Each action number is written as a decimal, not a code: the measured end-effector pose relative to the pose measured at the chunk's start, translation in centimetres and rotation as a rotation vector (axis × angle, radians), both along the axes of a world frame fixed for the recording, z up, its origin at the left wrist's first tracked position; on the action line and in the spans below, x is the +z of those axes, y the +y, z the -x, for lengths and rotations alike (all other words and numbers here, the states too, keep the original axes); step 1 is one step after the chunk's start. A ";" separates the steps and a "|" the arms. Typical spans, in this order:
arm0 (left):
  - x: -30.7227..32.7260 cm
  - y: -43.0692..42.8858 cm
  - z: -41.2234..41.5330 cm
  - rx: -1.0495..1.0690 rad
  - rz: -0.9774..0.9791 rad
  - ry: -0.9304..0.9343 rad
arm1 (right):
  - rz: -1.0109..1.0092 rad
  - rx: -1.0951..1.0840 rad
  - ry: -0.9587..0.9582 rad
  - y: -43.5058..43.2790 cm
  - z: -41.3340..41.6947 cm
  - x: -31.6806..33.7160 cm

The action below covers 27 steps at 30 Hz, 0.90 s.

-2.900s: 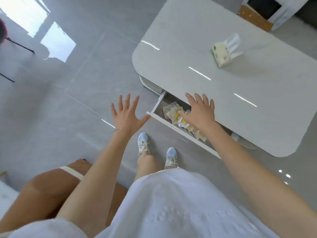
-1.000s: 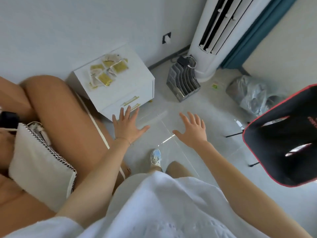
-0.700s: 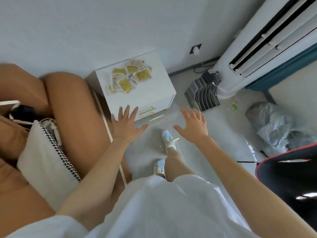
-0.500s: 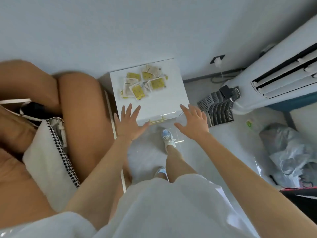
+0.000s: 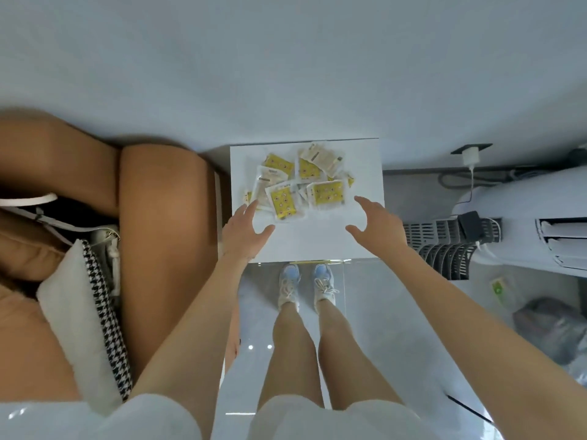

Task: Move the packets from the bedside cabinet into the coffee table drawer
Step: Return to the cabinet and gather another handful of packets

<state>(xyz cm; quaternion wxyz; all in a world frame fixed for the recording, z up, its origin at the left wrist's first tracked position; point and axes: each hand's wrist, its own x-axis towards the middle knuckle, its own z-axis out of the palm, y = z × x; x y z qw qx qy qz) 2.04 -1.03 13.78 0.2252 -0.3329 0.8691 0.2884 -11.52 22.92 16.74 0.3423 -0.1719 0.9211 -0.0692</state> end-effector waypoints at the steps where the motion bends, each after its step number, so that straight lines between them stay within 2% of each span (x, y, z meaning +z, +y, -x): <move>1: -1.6 -0.4 0.7 0.032 -0.048 0.017 | 0.017 -0.029 -0.017 -0.5 0.7 -1.4; 4: -7.2 -1.6 2.4 0.057 -0.096 0.050 | 0.079 -0.153 -0.028 -1.7 2.3 -6.7; 8: -13.8 -2.3 4.4 0.031 0.042 0.153 | 0.172 -0.308 -0.009 -3.1 3.5 -13.8; 13: -18.2 -1.2 5.4 0.155 0.172 0.201 | 0.227 -0.241 0.080 -4.7 4.0 -19.0; 19: -19.3 -1.1 6.2 0.197 0.231 0.182 | 0.146 -0.208 0.155 -5.7 4.4 -20.2; 22: -18.9 -1.1 6.4 0.229 0.211 0.245 | 0.228 -0.379 0.068 -5.8 4.1 -20.1; 25: -18.7 -1.3 6.4 0.263 0.164 0.232 | 0.365 -0.658 -0.069 -6.1 3.4 -19.5; 27: -18.7 -1.7 6.4 0.259 0.145 0.230 | 0.392 -0.768 -0.104 -6.3 3.2 -19.2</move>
